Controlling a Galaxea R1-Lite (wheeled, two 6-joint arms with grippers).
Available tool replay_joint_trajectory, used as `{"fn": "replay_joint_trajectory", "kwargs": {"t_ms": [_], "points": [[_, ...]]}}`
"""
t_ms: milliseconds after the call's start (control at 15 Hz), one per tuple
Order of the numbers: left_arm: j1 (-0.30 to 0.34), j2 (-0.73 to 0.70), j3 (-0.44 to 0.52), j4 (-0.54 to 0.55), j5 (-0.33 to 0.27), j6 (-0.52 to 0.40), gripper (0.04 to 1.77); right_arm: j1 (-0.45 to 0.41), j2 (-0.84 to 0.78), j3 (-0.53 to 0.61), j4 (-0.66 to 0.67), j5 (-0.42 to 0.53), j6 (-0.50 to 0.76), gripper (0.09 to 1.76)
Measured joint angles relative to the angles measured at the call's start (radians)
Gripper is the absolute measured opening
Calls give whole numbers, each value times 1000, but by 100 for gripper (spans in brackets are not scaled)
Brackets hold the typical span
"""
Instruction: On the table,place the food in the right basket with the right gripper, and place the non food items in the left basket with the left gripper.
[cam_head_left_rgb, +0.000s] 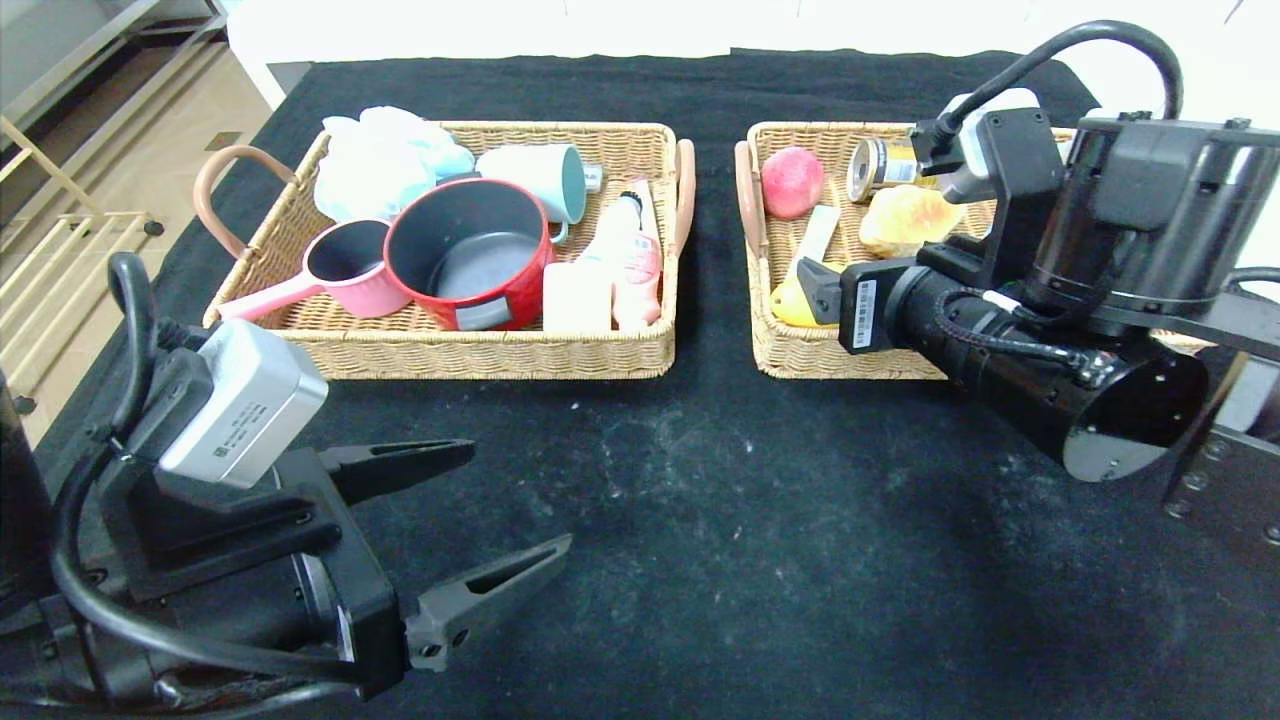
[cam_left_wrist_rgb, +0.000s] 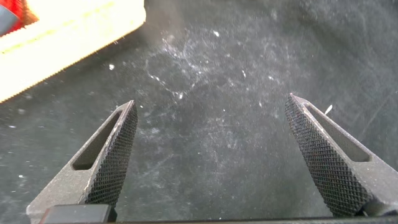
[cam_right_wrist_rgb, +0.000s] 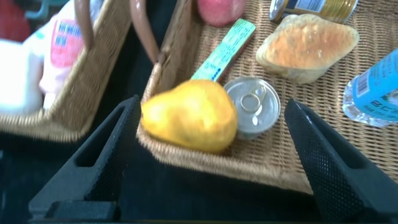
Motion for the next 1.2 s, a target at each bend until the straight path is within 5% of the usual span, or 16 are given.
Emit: {"fn": "replay_joint_trajectory", "kwargs": {"t_ms": [400, 667, 1200], "points": [[57, -97, 0, 31, 56, 5, 172, 6, -254, 169, 179, 134, -72, 170], [169, -208, 0, 189, 67, 6, 172, -29, -446, 264, 329, 246, -74, 170], [326, -521, -17, 543, 69, 6, 172, -104, -792, 369, 613, 283, -79, 170]]}}
